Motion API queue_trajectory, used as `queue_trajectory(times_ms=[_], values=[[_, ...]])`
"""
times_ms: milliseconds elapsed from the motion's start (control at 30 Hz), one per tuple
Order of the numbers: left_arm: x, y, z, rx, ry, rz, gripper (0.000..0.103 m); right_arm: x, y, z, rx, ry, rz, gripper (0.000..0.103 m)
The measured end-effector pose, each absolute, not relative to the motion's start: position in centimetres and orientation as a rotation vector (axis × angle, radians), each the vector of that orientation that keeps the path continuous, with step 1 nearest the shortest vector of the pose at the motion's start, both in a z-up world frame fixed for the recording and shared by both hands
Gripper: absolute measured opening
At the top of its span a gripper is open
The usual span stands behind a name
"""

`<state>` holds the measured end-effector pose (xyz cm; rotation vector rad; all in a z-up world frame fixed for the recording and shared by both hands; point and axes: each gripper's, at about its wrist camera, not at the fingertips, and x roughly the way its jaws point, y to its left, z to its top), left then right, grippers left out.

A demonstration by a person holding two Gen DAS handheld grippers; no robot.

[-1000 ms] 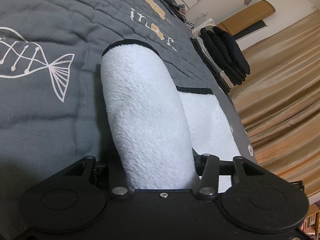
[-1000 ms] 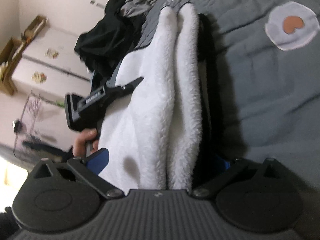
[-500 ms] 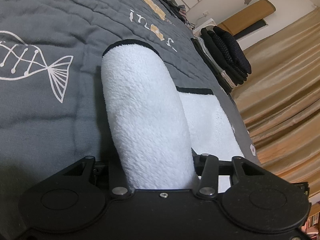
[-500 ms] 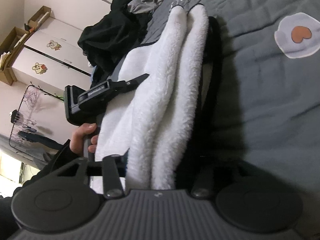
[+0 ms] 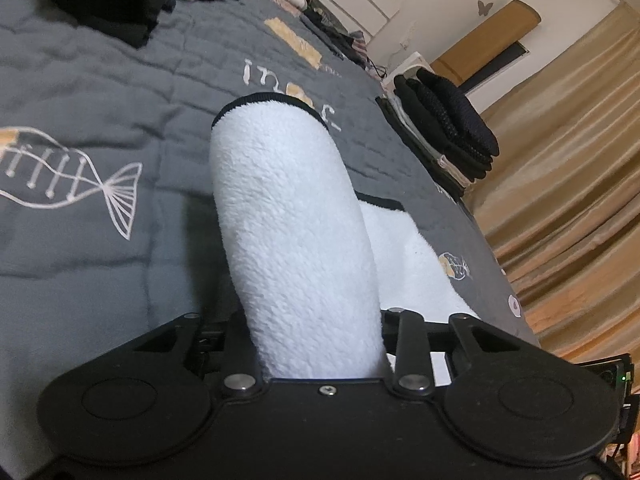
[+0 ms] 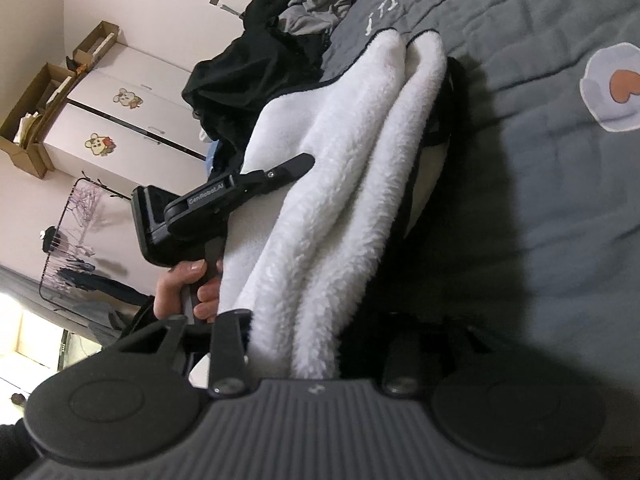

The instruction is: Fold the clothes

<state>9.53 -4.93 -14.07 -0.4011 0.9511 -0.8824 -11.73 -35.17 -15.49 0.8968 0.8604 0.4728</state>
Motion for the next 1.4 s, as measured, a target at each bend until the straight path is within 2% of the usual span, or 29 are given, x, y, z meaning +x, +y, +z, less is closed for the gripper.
queue_trajectory(times_ms=[600, 1400], values=[[1.3, -2.2, -5.3, -0.372, 0.781, -0.824, 0.032, -16.0, -34.1, -9.7, 0.857, 0.807, 0.572, 0.036], [-10.9, -6.9, -1.3, -0.407, 0.63, -0.847, 0.032, -24.8, -38.9, -4.3, 0.733, 0.758, 0.569, 0.036]])
